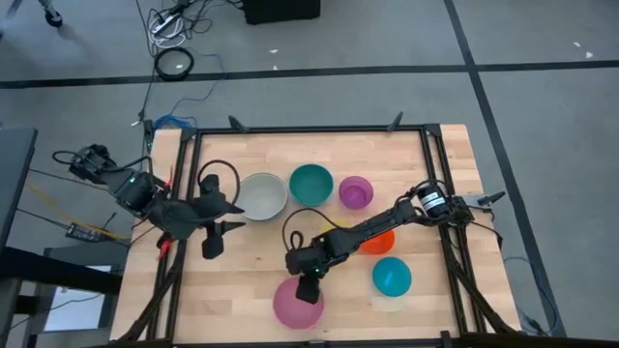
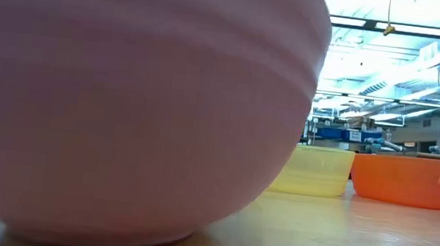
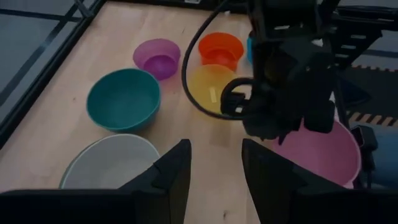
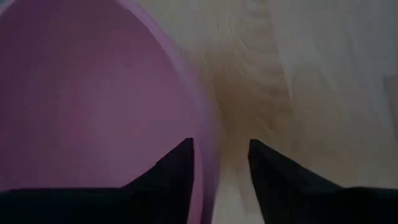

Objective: Nest bowls inside each other
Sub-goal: Stack the pink bowl on top of the gray bowl

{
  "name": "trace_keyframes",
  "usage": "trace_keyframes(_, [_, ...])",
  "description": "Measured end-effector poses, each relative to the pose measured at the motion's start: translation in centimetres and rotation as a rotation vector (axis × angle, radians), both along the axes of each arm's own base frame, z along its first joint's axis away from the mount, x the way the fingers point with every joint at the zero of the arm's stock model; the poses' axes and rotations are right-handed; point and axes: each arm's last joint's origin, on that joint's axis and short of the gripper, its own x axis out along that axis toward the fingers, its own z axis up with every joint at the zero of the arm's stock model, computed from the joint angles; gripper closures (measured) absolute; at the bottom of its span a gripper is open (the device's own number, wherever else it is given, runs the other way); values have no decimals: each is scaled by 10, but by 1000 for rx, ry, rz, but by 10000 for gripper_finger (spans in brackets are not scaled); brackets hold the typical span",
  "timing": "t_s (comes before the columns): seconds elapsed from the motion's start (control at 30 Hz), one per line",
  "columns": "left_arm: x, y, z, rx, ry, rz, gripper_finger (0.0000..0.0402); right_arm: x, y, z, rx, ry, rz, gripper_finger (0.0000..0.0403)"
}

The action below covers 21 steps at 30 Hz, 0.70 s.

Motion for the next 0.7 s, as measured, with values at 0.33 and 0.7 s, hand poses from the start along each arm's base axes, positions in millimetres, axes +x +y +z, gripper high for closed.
trace_keyframes(0.33, [0, -2, 1, 16, -24, 11, 249, 7, -15, 34, -14, -173, 32, 400])
trace_keyframes(0.7, [11, -8, 28, 80, -264, -45, 249, 33, -172, 77, -278, -452, -284, 402])
